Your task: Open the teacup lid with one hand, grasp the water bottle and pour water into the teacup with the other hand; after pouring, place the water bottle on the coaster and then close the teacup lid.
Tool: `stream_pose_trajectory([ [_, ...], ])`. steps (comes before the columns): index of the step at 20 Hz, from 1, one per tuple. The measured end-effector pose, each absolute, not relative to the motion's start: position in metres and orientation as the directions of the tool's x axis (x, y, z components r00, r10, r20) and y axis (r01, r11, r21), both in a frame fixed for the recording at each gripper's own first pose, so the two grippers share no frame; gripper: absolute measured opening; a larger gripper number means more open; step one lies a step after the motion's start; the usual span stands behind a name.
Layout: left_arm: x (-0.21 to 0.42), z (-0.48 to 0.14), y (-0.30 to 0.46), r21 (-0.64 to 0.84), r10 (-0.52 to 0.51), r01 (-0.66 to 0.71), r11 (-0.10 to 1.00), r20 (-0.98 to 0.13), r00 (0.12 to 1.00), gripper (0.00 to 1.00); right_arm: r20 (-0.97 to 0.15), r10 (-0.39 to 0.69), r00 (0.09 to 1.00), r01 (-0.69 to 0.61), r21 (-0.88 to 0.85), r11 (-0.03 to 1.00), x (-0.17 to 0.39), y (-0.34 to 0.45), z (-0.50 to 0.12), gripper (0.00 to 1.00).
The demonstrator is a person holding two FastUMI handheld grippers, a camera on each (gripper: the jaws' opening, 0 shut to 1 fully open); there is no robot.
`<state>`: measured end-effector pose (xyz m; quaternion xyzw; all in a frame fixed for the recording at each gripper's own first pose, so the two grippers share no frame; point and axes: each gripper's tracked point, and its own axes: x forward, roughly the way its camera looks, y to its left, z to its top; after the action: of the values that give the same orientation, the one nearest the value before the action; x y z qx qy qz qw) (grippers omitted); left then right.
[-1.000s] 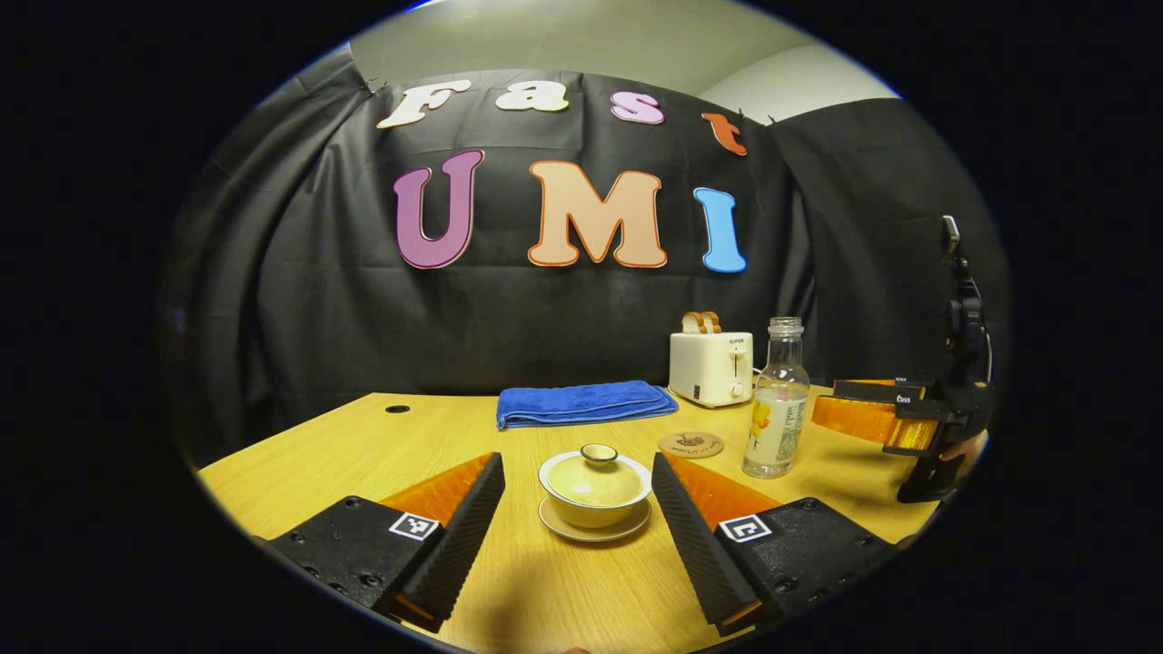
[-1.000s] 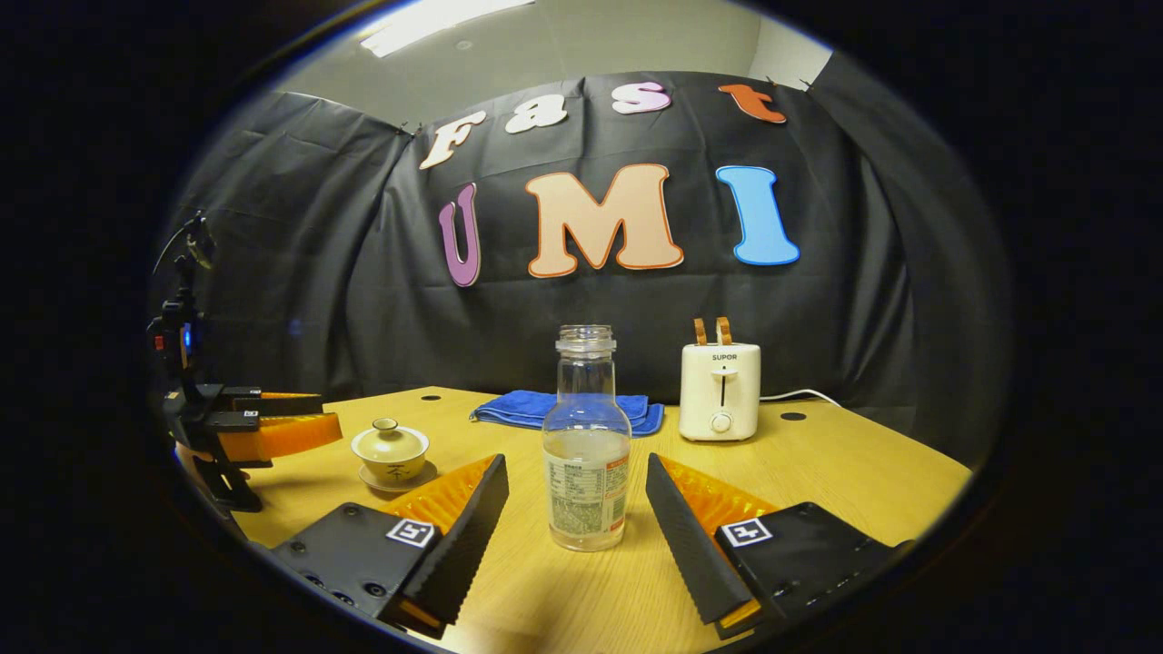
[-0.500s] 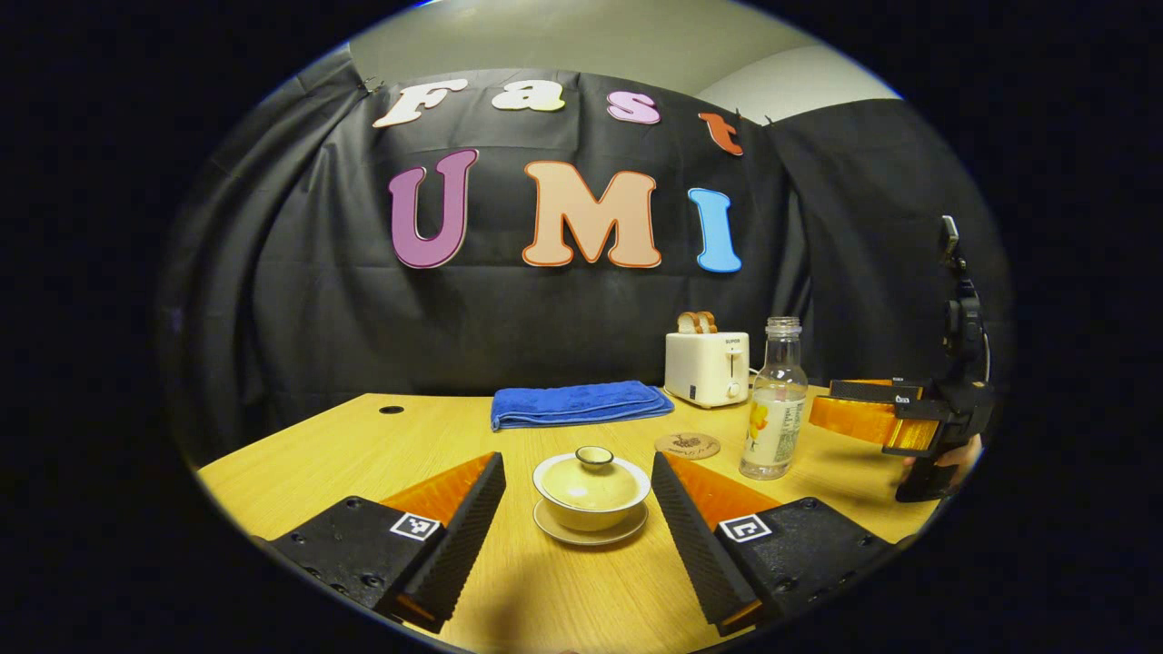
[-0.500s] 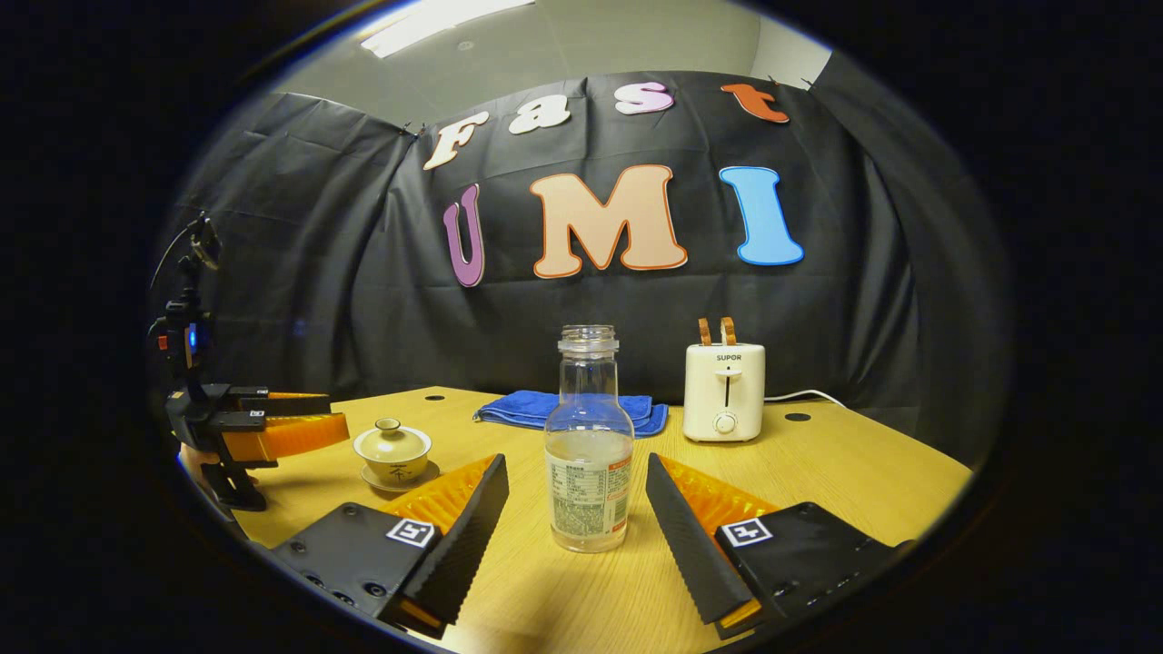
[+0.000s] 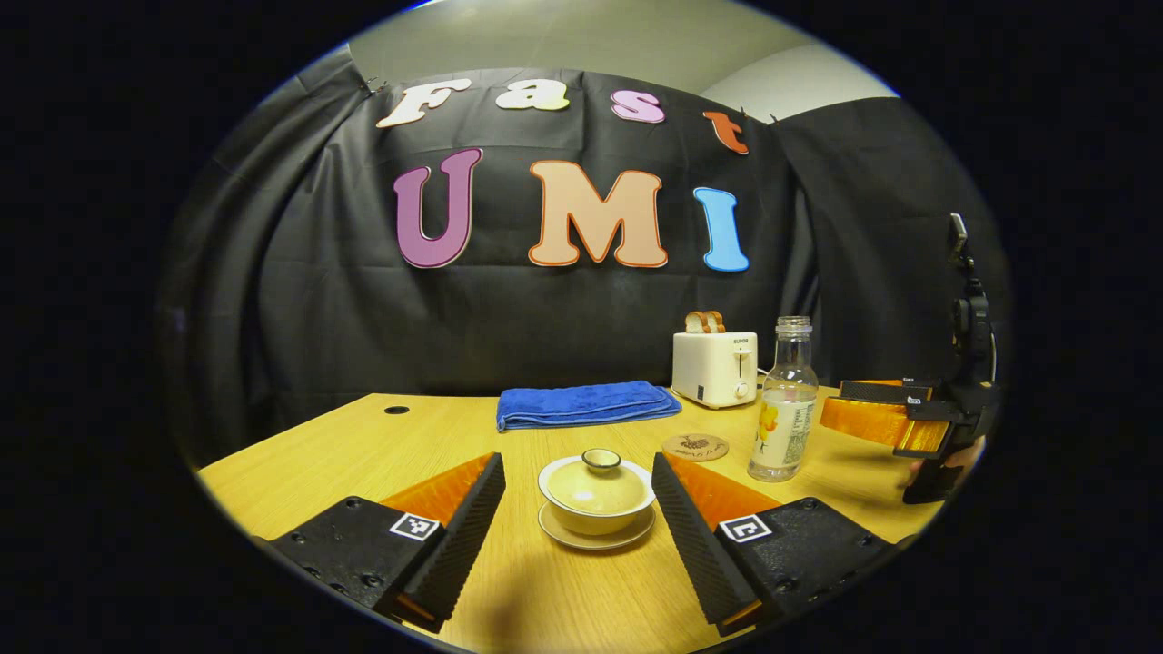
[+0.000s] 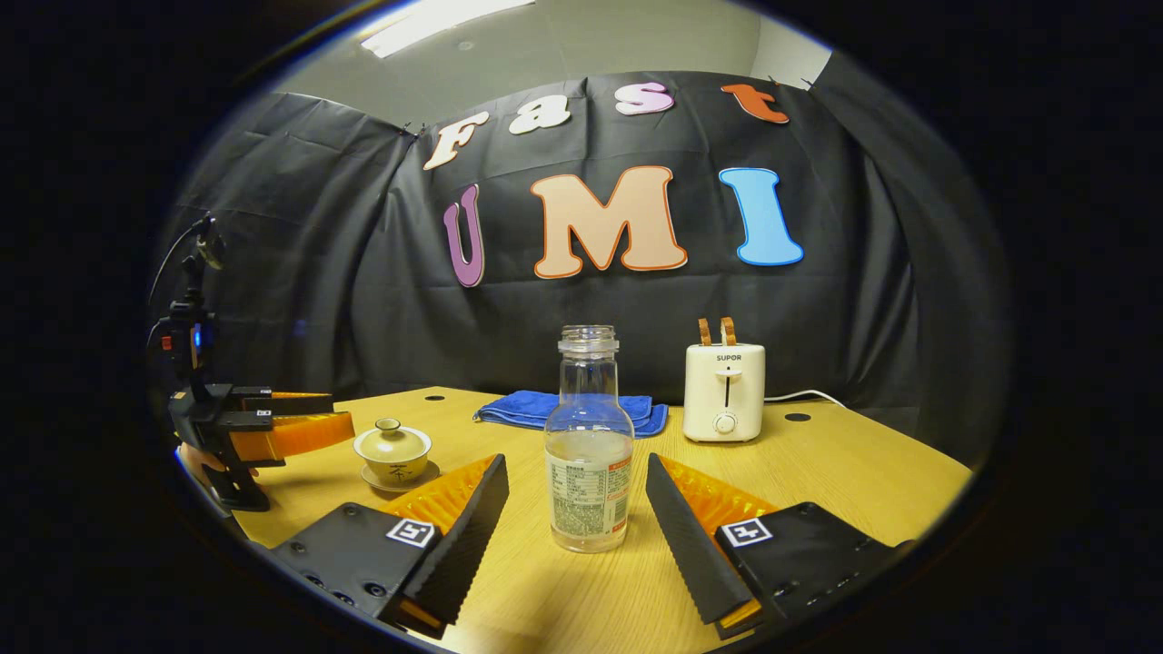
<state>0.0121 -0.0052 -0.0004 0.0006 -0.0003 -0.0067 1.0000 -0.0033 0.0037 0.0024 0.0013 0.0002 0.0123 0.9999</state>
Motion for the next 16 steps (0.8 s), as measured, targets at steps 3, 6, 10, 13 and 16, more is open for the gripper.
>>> stream_pose_trajectory([
  [3,0.018,-0.001,-0.005,0.001,-0.018,0.018,1.0,-0.005,1.0,0.95,-0.001,0.024,1.0,-0.024,0.003,1.0,-0.003,0.003,0.002,0.95],
  [6,0.025,-0.005,-0.008,0.0,-0.032,0.032,0.999,-0.024,0.999,0.95,-0.001,0.024,1.0,-0.024,0.003,1.0,-0.004,0.003,0.003,0.95],
  [10,0.037,-0.015,-0.01,-0.002,-0.057,0.057,0.998,-0.086,0.995,0.95,-0.002,0.024,1.0,-0.024,0.004,1.0,-0.004,0.004,0.003,0.95],
  [13,0.045,-0.017,-0.01,-0.001,-0.056,0.057,0.998,-0.107,0.993,0.95,-0.002,0.024,1.0,-0.023,0.004,1.0,-0.003,0.004,0.002,0.95],
  [16,0.051,-0.022,-0.011,0.006,-0.061,0.062,0.998,-0.128,0.99,0.95,-0.002,0.023,1.0,-0.023,0.004,1.0,-0.004,0.004,0.003,0.95],
])
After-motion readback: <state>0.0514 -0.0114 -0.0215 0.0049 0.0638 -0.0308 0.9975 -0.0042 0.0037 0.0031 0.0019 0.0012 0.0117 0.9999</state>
